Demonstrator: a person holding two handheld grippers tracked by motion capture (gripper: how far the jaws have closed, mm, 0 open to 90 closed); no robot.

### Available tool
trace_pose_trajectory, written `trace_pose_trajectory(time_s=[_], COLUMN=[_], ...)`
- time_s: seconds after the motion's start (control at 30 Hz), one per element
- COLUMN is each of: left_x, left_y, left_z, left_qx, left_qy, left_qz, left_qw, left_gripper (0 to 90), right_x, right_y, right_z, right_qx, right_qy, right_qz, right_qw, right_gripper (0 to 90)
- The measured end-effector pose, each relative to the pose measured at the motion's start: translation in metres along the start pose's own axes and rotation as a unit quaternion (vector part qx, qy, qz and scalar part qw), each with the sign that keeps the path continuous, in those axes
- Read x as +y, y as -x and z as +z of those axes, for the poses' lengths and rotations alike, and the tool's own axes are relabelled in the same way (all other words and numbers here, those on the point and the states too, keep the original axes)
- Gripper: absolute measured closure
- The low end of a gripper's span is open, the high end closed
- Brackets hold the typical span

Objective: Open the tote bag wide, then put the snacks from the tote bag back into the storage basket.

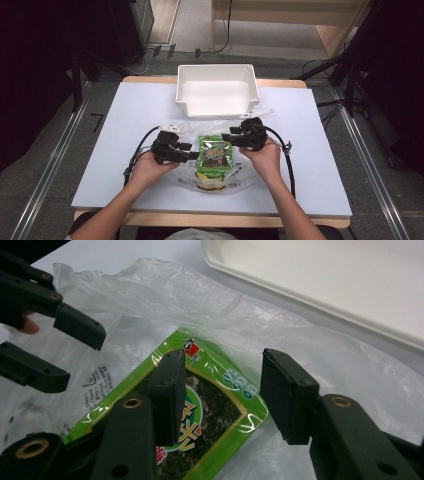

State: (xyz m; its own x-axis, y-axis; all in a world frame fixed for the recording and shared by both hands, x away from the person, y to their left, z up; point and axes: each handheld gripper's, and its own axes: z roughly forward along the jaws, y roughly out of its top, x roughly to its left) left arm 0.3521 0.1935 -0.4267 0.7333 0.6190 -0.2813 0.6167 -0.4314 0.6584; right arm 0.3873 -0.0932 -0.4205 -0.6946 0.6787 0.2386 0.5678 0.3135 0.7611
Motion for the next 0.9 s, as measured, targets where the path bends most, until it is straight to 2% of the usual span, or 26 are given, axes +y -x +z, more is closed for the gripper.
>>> trace_pose_trajectory(time_s=[0.17, 0.37, 0.7, 0.9], left_x=[0.0, 0.0, 0.0, 0.0], left_y=[0.0, 0.001, 0.002, 0.004], left_z=[-0.002, 0.001, 0.005, 0.007], left_qx=[-0.003, -0.003, -0.003, -0.006], left_qy=[0.002, -0.007, -0.01, -0.011], left_qz=[0.003, 0.004, 0.005, 0.008], left_qw=[1.0, 1.0, 0.9999, 0.9999], left_gripper=[46.8, 46.8, 46.6, 46.7], right_x=[-0.007, -0.02, -0.031, -0.035], right_y=[-0.004, -0.006, -0.015, -0.016], right_z=[-0.01, -0.02, -0.026, -0.026], right_qx=[0.001, -0.002, 0.005, 0.005], right_qy=[-0.002, -0.002, -0.005, -0.009], right_qz=[0.001, 0.002, 0.0, 0.002], right_qw=[1.0, 1.0, 1.0, 0.9999], right_gripper=[52.5, 51.8, 51.6, 50.9])
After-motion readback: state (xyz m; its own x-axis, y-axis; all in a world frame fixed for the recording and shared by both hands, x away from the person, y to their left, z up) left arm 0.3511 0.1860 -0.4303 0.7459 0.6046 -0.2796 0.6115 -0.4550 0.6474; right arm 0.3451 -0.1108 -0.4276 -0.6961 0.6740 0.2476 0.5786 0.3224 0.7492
